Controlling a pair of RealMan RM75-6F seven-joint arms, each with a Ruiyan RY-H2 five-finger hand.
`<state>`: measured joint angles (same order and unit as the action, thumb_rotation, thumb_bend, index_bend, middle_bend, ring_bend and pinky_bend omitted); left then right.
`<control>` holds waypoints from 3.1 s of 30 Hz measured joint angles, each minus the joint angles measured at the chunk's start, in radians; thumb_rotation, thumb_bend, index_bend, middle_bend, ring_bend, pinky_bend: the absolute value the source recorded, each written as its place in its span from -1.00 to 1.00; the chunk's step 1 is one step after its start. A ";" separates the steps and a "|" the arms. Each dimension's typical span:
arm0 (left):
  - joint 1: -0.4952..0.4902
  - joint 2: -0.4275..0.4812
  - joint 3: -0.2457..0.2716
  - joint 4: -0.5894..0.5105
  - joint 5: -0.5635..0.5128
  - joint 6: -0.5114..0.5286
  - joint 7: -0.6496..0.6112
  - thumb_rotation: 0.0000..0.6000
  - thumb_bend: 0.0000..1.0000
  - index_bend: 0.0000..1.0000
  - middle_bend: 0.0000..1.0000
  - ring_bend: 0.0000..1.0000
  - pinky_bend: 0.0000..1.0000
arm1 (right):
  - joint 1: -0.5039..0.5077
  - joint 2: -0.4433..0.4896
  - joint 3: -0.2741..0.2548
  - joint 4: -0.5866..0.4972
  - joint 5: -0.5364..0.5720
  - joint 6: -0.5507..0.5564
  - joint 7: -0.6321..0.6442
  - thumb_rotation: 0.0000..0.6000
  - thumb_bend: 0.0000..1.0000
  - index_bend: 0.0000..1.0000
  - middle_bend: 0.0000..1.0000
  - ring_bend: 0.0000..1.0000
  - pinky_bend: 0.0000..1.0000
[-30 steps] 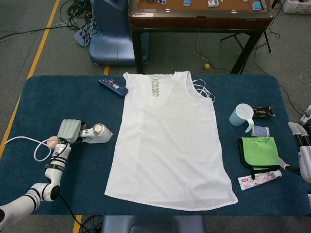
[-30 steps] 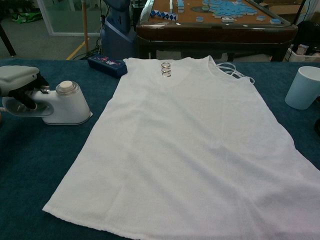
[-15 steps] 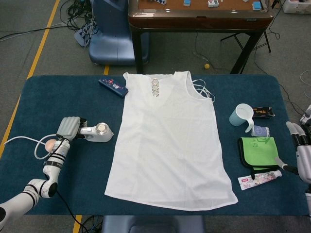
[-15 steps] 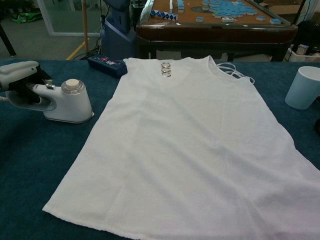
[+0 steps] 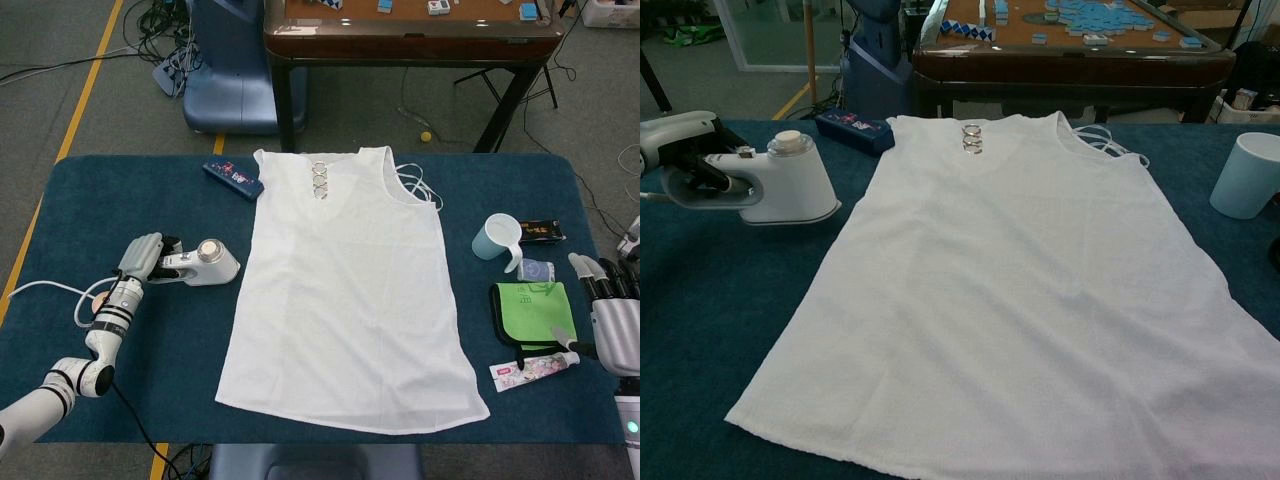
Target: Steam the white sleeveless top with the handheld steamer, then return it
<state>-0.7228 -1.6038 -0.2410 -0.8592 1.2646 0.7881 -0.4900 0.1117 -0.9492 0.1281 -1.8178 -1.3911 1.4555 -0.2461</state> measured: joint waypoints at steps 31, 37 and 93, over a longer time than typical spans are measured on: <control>-0.062 0.049 -0.037 -0.516 -0.098 0.121 0.455 1.00 -0.37 0.74 0.70 0.42 0.41 | 0.320 -0.194 -0.168 0.130 -0.337 -0.471 0.353 0.99 0.71 -1.00 -0.79 -0.96 -0.97; -0.090 0.005 -0.034 -0.499 -0.117 0.109 0.503 1.00 -0.37 0.73 0.70 0.42 0.41 | 0.365 -0.249 -0.183 0.172 -0.352 -0.498 0.433 0.96 0.70 -1.00 -0.79 -0.96 -0.97; -0.190 -0.247 -0.030 -0.076 -0.083 0.047 0.473 1.00 -0.37 0.73 0.70 0.40 0.41 | 0.446 -0.455 -0.317 0.399 -0.334 -0.490 0.585 0.97 0.69 -1.00 -0.79 -0.96 -0.97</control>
<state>-0.9128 -1.8506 -0.2707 -0.9355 1.1815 0.8350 -0.0171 0.5576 -1.4041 -0.1888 -1.4186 -1.7247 0.9656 0.3390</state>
